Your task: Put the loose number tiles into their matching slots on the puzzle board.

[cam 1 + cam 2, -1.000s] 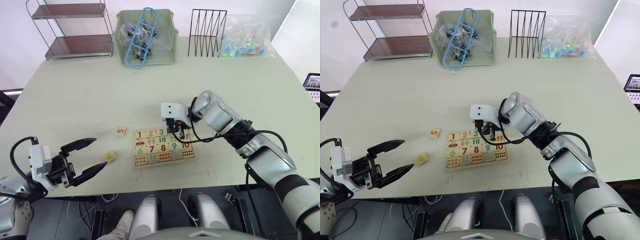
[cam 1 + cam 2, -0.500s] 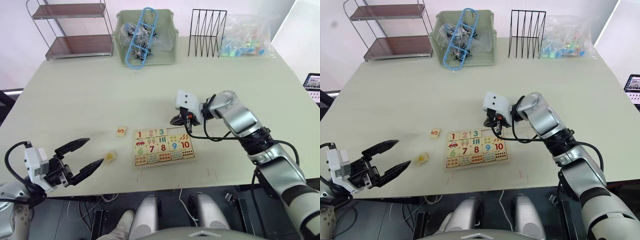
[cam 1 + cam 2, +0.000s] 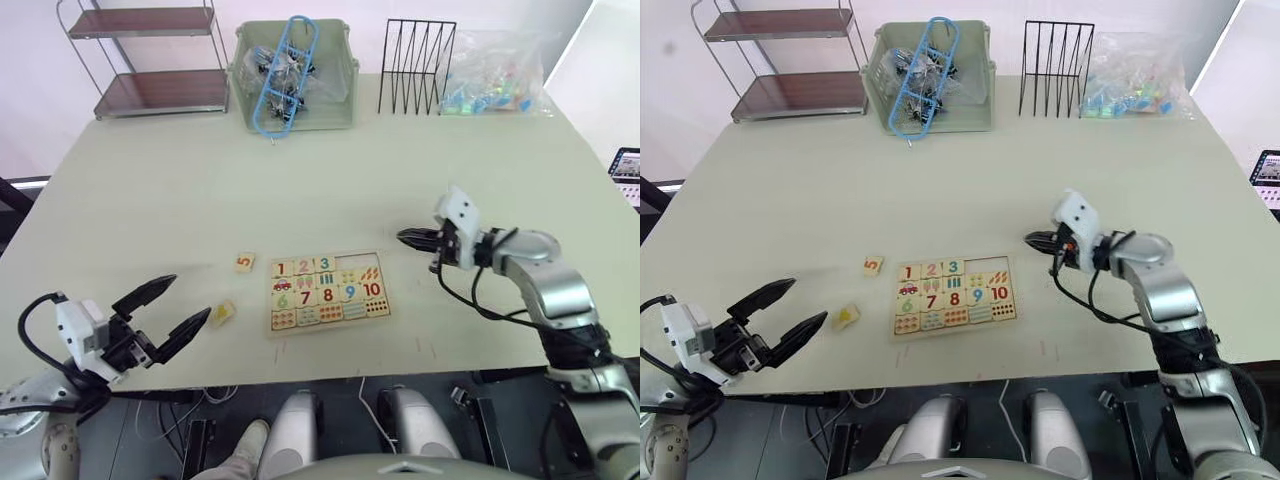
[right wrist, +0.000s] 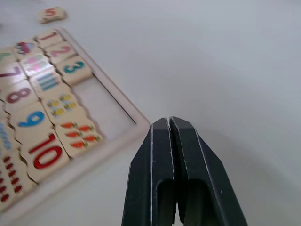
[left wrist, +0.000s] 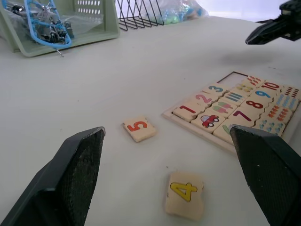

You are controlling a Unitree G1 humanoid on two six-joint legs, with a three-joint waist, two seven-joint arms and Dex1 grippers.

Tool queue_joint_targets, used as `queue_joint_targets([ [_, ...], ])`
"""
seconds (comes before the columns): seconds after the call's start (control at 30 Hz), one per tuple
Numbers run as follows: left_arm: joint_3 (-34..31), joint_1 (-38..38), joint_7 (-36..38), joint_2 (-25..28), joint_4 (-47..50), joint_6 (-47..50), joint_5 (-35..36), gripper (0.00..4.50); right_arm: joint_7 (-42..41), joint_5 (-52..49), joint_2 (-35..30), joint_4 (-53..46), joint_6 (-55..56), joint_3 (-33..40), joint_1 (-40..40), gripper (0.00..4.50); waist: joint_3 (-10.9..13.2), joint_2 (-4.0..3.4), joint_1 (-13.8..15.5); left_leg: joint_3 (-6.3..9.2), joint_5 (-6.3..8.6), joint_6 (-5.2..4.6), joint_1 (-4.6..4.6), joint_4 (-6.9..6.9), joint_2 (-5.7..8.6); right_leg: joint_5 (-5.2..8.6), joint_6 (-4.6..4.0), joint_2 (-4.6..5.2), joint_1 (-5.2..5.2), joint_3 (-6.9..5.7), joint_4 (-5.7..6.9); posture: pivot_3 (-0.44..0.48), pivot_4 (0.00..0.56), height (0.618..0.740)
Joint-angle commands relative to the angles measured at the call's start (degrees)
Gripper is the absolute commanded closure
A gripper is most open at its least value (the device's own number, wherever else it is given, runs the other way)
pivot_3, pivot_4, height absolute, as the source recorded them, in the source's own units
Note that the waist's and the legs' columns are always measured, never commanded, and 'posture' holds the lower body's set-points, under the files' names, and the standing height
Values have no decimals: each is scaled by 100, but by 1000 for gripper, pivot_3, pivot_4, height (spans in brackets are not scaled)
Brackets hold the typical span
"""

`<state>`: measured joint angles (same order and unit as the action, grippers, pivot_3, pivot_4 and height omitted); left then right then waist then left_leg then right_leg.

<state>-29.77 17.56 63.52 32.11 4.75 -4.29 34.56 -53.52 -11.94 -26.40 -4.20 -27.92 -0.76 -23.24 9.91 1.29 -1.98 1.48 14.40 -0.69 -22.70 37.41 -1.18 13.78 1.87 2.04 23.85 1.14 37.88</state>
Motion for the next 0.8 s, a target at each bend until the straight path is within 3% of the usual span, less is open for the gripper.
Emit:
queue_joint_targets([
  [0.03,55,78,-422,-122,366,84,-57,0,213,-448,21,-392,543,668,415,3575,0,0,0,1,0,0,2,0,-1,0,0,-2,-3,0,0,0,150,739],
  [0.17,206,162,-843,-261,573,227,-217,0,427,-773,17,-581,677,1120,1031,1684,-1,1,3,-3,0,0,5,1,-2,0,1,-7,-5,5,0,0,150,739],
  [0.3,323,268,-1127,-374,761,258,-312,0,571,-977,76,-752,984,1441,1707,203,-2,4,11,-4,0,0,5,1,-1,0,2,-8,-6,9,0,0,150,739],
  [0.57,326,347,-1552,-501,646,136,-604,0,679,-1176,567,-1287,2073,1603,3343,85,-3,3,29,-7,0,0,16,2,-4,4,3,-16,-16,10,0,0,150,739],
  [0.8,484,540,-1547,-451,712,222,-722,0,937,-763,751,-1321,3075,1456,3975,85,-4,3,24,-27,0,0,31,2,-9,28,4,-14,-18,31,1,0,150,739],
])
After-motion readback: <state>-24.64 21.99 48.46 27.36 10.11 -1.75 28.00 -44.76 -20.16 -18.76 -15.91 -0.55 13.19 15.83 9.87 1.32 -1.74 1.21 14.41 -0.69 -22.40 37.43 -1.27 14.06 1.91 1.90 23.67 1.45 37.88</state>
